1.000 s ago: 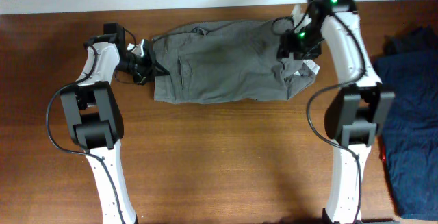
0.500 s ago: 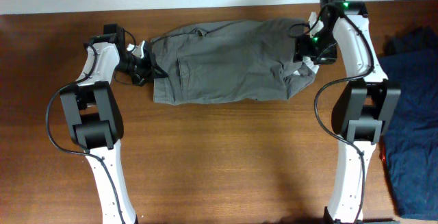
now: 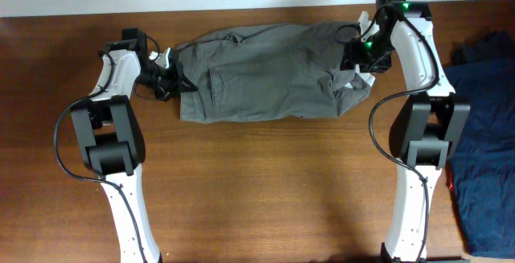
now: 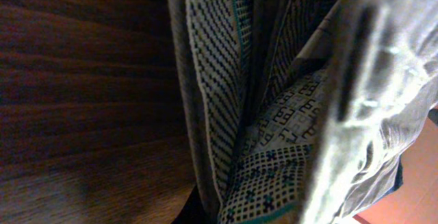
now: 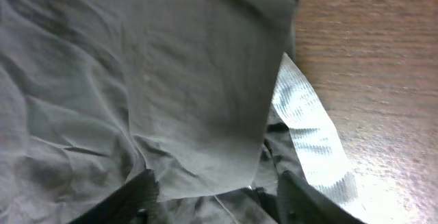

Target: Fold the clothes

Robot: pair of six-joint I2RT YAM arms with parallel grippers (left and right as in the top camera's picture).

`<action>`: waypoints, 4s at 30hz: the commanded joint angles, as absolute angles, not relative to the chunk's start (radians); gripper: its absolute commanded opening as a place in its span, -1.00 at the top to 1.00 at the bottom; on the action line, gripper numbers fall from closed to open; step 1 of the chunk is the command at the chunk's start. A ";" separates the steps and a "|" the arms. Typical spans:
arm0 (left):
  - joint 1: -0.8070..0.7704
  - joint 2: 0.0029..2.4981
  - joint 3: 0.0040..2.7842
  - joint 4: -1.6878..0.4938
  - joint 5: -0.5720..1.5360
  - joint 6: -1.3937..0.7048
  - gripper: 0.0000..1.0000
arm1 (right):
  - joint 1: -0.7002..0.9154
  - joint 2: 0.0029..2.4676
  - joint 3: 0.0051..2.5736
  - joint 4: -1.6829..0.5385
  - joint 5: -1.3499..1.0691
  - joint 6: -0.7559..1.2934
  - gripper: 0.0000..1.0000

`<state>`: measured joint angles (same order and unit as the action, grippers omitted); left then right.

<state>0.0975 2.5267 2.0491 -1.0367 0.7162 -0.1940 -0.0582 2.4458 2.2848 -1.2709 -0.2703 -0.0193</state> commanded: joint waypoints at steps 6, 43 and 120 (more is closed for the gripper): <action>0.108 2.537 2.047 -1.042 0.683 -0.162 0.98 | -0.053 2.478 2.267 -1.238 -0.307 -0.026 0.54; 0.108 2.537 2.047 -1.049 0.593 -0.139 0.98 | -0.094 2.474 2.452 -1.439 -0.203 -0.144 -1.00; 0.111 2.688 2.426 -1.238 0.634 0.001 -0.98 | -0.073 2.435 2.592 -1.483 -0.151 -0.051 -0.97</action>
